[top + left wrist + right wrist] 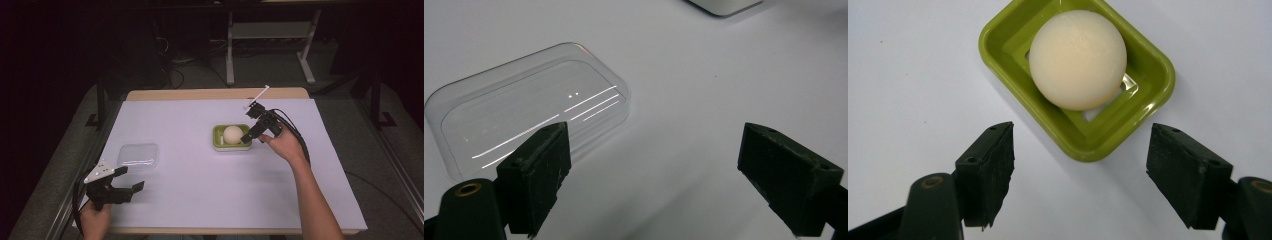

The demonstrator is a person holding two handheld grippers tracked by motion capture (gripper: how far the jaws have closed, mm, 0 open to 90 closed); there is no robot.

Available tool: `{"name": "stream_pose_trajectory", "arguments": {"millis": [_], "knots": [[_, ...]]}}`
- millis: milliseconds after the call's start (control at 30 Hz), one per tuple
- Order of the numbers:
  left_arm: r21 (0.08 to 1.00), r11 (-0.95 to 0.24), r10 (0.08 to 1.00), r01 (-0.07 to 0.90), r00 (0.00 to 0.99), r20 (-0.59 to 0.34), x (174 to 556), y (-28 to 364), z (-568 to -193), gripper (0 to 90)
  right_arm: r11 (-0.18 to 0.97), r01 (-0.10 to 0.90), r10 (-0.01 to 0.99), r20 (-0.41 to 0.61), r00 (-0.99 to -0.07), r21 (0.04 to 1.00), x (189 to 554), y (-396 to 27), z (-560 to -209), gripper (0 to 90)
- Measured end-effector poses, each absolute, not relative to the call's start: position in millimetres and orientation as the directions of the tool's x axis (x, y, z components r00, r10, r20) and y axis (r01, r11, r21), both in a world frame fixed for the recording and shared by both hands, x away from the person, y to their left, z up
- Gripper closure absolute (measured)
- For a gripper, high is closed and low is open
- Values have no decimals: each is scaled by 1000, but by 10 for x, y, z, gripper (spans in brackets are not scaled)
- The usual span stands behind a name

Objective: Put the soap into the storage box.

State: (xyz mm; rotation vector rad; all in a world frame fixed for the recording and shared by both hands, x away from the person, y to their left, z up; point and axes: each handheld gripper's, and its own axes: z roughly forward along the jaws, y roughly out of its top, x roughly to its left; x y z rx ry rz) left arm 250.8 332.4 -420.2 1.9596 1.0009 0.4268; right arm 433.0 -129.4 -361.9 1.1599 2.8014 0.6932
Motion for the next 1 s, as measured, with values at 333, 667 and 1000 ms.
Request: {"name": "stream_pose_trajectory", "arguments": {"millis": [333,667,1000], "knots": [[821,-300,783,487,616,-80,2508,3318,-4205,129,595,673,688,153,-709,440,4135,-1527,-3645,265],[818,-306,782,487,618,-75,2502,3311,-4200,129,586,667,690,147,-708,461,3929,-1700,-3668,268],[818,-308,784,486,617,-71,2504,3298,-4216,129,556,671,704,151,-694,490,3658,-1942,-3730,276]]}}
